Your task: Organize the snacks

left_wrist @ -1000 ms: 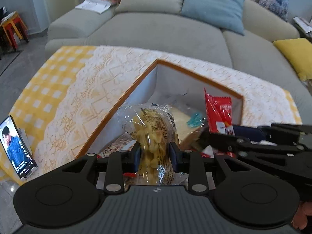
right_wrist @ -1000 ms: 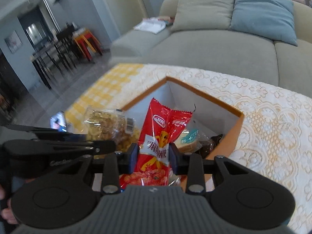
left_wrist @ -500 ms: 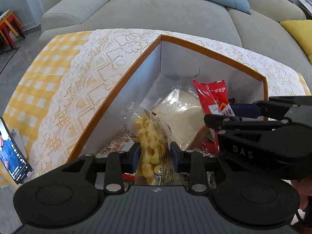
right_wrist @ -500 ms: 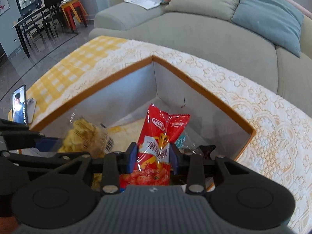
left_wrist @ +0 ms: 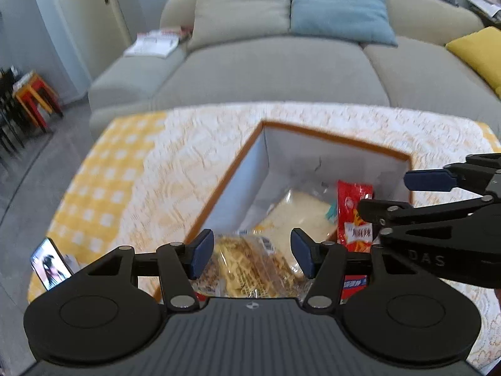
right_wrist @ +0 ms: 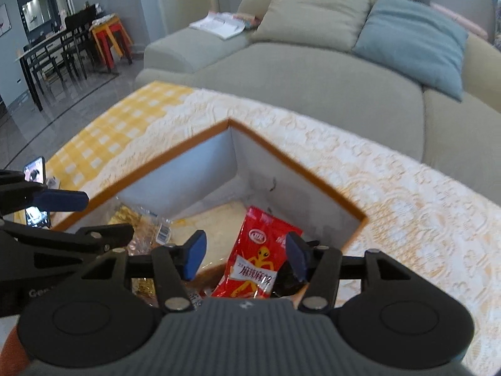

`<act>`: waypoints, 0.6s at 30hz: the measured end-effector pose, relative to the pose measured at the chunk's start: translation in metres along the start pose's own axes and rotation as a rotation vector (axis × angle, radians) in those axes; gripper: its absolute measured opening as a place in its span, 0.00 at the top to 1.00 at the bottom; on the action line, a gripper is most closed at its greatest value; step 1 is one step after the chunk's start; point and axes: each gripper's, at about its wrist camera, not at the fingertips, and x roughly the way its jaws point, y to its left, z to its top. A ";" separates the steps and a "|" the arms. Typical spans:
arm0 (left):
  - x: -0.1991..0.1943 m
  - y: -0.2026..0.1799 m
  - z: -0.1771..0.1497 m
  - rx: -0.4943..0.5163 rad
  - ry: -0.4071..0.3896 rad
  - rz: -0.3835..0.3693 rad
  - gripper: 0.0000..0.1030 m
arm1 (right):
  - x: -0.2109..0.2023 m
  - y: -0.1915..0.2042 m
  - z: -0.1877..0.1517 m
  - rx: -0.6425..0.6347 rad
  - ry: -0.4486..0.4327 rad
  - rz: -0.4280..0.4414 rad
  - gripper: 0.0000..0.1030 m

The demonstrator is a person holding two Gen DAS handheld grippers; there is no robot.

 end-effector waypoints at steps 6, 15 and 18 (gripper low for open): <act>-0.050 -0.009 -0.005 0.010 -0.165 0.020 0.35 | -0.068 -0.011 -0.010 0.027 -0.130 -0.047 0.40; -0.127 -0.044 -0.042 0.069 -0.396 0.105 0.34 | -0.169 -0.014 -0.059 0.064 -0.307 -0.108 0.30; -0.136 -0.051 -0.054 0.068 -0.395 0.082 0.29 | -0.192 -0.010 -0.082 0.077 -0.328 -0.116 0.30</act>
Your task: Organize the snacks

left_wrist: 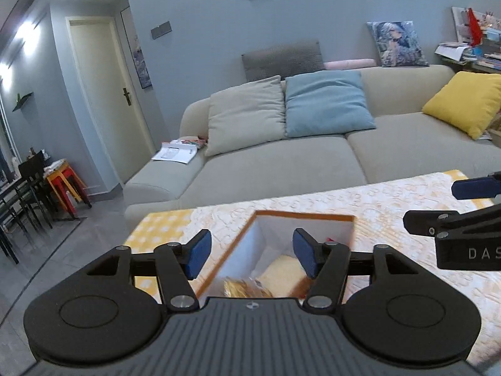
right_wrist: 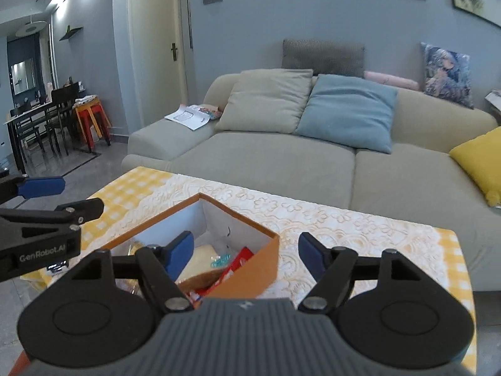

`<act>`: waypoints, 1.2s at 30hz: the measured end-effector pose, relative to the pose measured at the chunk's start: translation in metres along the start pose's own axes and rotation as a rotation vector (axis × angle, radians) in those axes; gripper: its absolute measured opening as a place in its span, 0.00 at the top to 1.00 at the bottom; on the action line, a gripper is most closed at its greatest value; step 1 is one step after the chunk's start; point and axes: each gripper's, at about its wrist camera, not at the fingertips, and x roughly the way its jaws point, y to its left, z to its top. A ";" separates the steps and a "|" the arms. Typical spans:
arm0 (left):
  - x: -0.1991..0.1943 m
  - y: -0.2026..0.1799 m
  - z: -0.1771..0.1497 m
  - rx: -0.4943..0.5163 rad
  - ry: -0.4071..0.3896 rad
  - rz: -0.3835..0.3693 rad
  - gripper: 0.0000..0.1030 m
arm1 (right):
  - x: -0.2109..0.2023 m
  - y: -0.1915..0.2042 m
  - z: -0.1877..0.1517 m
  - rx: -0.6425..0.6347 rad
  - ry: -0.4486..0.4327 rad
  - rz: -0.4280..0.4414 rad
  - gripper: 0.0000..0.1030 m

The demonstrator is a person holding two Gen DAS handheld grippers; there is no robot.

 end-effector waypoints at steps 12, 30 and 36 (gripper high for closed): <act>-0.017 -0.010 -0.045 -0.084 0.144 -0.019 0.29 | -0.073 0.018 -0.061 0.006 -0.060 -0.055 0.27; -0.001 -0.036 -0.075 -0.055 0.309 -0.050 0.29 | -0.047 0.008 -0.101 0.027 0.074 -0.084 0.26; -0.001 -0.035 -0.074 -0.065 0.312 -0.055 0.29 | -0.044 0.007 -0.102 0.038 0.082 -0.090 0.26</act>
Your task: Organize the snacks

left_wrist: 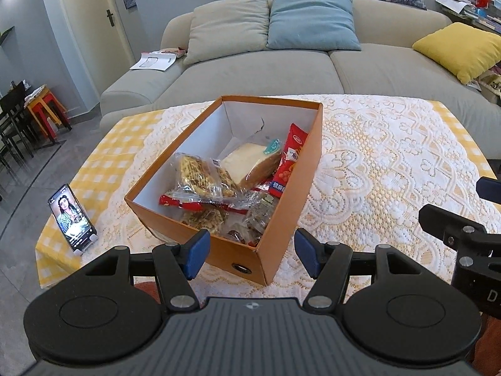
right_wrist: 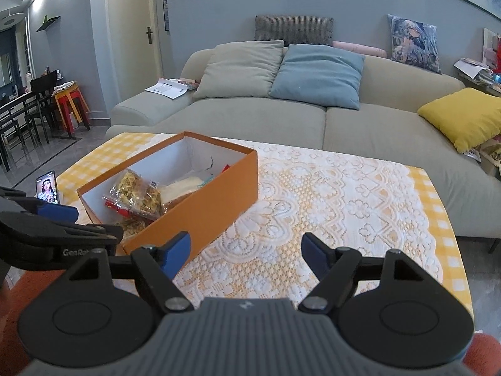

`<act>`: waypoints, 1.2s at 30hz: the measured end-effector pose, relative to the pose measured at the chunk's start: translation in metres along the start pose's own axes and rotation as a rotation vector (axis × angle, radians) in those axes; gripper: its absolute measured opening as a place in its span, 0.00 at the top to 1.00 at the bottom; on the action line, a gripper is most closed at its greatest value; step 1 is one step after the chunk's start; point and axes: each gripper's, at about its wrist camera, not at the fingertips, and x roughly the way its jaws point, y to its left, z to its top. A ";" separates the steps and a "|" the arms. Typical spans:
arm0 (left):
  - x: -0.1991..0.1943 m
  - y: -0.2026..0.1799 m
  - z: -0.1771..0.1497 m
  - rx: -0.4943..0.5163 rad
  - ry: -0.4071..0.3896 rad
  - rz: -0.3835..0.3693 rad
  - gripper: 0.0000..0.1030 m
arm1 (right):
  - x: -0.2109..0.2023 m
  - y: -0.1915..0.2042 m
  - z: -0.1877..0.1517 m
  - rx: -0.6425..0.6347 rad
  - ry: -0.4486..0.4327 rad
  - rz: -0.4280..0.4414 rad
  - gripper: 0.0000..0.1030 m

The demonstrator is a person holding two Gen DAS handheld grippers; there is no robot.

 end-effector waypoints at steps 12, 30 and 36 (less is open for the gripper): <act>-0.001 -0.002 0.001 -0.004 0.000 -0.012 0.29 | -0.003 0.001 0.001 -0.004 -0.009 -0.003 0.26; -0.002 -0.004 0.002 -0.007 -0.002 -0.025 0.29 | 0.002 -0.003 -0.001 0.021 0.014 -0.008 0.26; -0.002 -0.005 0.002 -0.004 -0.004 -0.030 0.29 | 0.003 -0.004 -0.001 0.027 0.020 -0.010 0.26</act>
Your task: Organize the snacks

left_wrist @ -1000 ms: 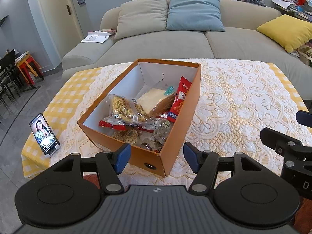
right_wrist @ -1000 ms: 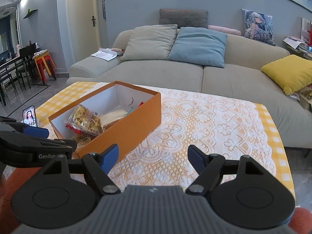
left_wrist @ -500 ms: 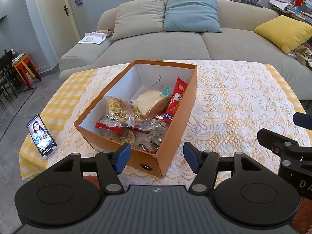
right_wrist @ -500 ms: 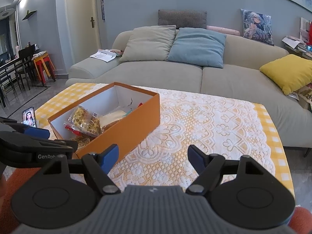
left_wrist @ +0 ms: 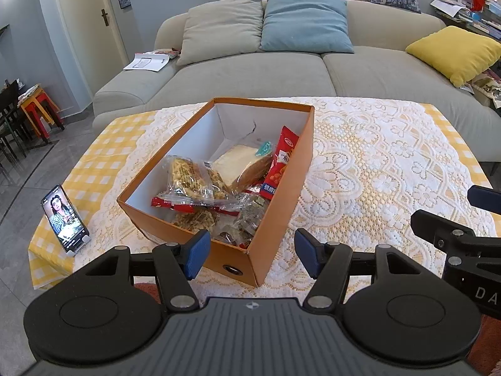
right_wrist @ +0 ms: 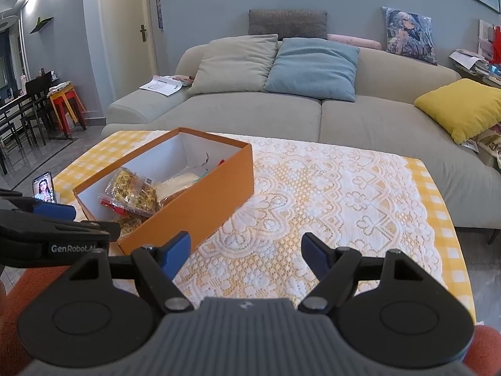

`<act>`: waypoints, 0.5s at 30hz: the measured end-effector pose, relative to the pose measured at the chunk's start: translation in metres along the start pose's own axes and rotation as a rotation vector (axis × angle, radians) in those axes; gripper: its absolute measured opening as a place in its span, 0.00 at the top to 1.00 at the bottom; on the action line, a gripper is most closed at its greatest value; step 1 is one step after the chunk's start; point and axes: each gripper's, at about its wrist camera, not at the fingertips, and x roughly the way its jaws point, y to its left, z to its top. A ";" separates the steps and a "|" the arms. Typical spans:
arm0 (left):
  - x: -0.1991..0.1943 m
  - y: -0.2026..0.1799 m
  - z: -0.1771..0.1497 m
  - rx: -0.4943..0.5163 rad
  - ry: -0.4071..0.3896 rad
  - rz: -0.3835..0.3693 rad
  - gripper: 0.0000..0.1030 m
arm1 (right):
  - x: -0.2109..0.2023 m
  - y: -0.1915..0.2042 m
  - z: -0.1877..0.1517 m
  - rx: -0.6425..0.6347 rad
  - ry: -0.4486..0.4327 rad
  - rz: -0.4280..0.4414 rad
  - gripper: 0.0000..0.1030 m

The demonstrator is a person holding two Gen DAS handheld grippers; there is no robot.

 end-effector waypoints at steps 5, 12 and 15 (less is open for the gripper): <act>-0.001 0.001 0.001 0.000 -0.003 -0.004 0.29 | 0.001 0.000 0.000 -0.001 0.004 0.002 0.26; -0.001 0.000 0.001 0.000 -0.001 -0.003 0.29 | 0.003 -0.001 0.000 -0.002 0.012 0.006 0.26; -0.001 0.001 0.001 -0.002 -0.001 -0.010 0.29 | 0.003 -0.002 -0.001 0.001 0.013 0.006 0.26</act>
